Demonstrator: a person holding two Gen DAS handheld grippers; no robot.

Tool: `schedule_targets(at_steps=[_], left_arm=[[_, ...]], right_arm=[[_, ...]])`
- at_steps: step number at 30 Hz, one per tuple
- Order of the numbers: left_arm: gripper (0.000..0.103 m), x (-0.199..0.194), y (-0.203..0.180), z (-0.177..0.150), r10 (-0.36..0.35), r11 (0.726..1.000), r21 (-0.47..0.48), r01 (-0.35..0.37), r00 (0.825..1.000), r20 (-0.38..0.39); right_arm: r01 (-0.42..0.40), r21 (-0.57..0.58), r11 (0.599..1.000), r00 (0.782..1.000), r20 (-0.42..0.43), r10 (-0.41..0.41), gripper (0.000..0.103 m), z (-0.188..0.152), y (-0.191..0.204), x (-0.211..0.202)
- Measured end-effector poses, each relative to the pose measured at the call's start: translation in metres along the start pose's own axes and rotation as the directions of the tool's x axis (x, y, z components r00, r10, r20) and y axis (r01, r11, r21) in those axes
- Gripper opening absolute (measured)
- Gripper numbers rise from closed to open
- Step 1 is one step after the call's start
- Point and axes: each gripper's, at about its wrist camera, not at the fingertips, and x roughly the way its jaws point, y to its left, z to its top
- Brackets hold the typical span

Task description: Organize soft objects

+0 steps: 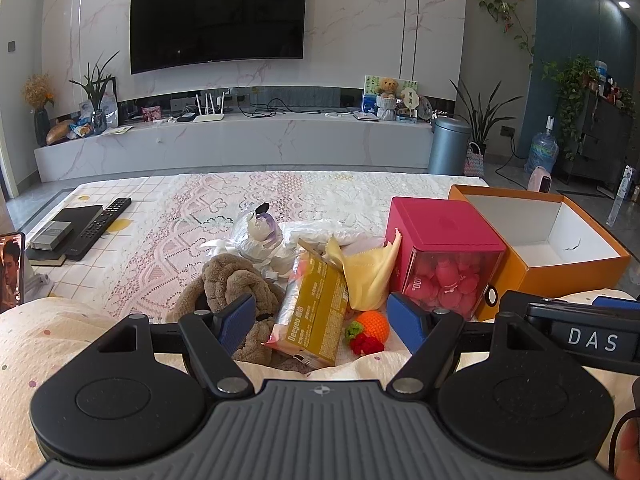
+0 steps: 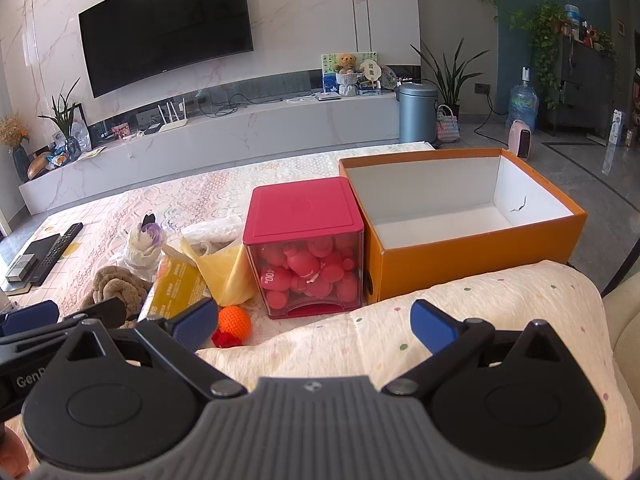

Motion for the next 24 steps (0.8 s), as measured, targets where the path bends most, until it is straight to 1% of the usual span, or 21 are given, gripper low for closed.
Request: schedule_targets(at_steps=[24], left_arm=[[0.088,0.0047,-0.0033,-0.0052,-0.001,1.000,-0.002,0.001,1.000,-0.003]], right_arm=[[0.006,-0.007,1.000,1.000,-0.006,-0.006,0.100,-0.0021,-0.0010,0.0008]])
